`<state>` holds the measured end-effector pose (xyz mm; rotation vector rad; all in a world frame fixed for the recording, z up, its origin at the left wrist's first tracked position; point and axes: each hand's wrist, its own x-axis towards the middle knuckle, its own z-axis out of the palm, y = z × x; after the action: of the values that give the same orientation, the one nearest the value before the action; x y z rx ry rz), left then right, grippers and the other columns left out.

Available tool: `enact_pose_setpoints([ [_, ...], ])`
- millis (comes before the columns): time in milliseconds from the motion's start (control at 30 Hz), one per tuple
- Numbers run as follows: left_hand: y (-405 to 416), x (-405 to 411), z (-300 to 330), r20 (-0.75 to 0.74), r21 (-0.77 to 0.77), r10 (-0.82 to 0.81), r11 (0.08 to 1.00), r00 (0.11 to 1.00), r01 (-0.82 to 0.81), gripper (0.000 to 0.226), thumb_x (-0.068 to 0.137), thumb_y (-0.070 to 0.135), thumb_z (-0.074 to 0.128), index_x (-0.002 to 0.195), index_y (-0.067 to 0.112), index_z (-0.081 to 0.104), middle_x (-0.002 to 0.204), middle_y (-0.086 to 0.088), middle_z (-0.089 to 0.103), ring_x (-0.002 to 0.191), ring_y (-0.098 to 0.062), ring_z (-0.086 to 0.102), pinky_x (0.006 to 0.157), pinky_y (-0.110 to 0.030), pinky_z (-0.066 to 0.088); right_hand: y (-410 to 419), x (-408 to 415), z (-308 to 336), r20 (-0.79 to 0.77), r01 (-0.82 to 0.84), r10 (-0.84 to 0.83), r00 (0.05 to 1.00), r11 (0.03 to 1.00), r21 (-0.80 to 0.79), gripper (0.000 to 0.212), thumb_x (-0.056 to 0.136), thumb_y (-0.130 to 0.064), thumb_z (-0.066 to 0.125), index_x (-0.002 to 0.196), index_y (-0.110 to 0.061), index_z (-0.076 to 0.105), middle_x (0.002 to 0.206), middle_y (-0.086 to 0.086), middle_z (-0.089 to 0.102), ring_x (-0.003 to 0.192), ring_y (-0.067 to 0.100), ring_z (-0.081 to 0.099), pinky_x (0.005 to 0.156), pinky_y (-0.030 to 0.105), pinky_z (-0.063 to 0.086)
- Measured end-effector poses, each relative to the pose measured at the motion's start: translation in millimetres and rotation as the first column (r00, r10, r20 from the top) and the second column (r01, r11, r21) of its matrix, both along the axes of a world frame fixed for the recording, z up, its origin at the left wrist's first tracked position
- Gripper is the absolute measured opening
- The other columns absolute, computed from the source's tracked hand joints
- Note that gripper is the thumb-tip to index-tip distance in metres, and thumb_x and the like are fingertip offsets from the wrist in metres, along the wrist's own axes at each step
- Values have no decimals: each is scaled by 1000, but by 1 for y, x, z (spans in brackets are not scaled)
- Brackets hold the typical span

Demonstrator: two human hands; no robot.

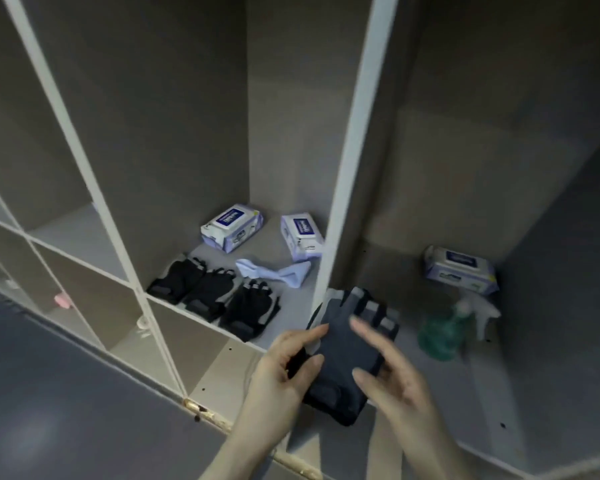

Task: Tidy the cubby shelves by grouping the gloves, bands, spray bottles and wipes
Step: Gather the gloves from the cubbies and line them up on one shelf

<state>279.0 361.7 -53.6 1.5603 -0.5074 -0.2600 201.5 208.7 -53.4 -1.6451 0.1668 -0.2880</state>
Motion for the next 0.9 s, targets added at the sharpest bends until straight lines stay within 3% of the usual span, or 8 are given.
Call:
enact_pose_setpoints([
  [133,75,35,-20,-67,90,-39,995,997,45,40,89,1,62,119,28,62,113,5,60,104,6,57,87,-7,42,76,32,-24,-104,33,-19,994,991,133,56,87,-2,65,118,-49,63,130,-21,60,121,-2,54,85,12,49],
  [233,116,61,-34,-106,155,-111,980,988,127,46,88,-1,62,128,23,56,112,0,55,93,12,55,81,-2,38,123,56,-34,-169,136,-106,980,974,179,72,85,8,65,130,-44,46,140,-19,46,123,0,52,81,14,51],
  [300,131,74,-43,-131,200,-161,962,978,185,50,89,2,62,132,25,50,113,2,52,90,11,54,80,-1,37,144,65,-41,-181,191,-160,970,966,172,78,85,16,58,133,-42,38,141,-22,39,121,-4,51,77,9,49],
  [433,145,92,-62,-169,232,-262,926,950,296,57,91,5,61,137,32,40,118,7,48,104,0,51,91,-8,39,164,80,-53,-250,304,-277,928,950,75,74,85,20,51,126,-41,47,133,-20,47,105,-16,56,73,6,49],
  [500,145,101,-70,-182,211,-299,918,937,335,62,90,2,61,138,35,40,119,5,48,110,-3,50,92,-10,41,161,91,-60,-286,407,-385,878,913,20,74,85,20,48,126,-42,47,133,-18,50,110,-9,55,79,13,52],
  [600,131,121,-79,-228,208,-304,913,925,352,66,88,-3,59,134,41,44,114,6,48,96,4,51,81,-6,43,148,113,-67,-286,483,-483,828,872,-75,77,85,19,42,137,-37,39,141,-6,47,126,12,49,101,35,48],
  [800,80,173,-93,-231,197,-267,929,936,313,59,88,-6,55,127,38,45,129,-5,46,111,-19,53,99,-35,50,113,178,-82,-234,579,-614,754,789,-206,74,83,18,38,141,-29,35,145,2,43,135,20,40,114,45,34],
  [900,56,198,-106,-262,242,-306,897,915,370,61,89,-5,52,137,32,42,136,-5,45,122,-23,51,104,-42,46,100,199,-95,-218,614,-680,700,729,-304,75,81,17,38,145,-22,34,148,1,40,137,17,36,115,35,30],
])
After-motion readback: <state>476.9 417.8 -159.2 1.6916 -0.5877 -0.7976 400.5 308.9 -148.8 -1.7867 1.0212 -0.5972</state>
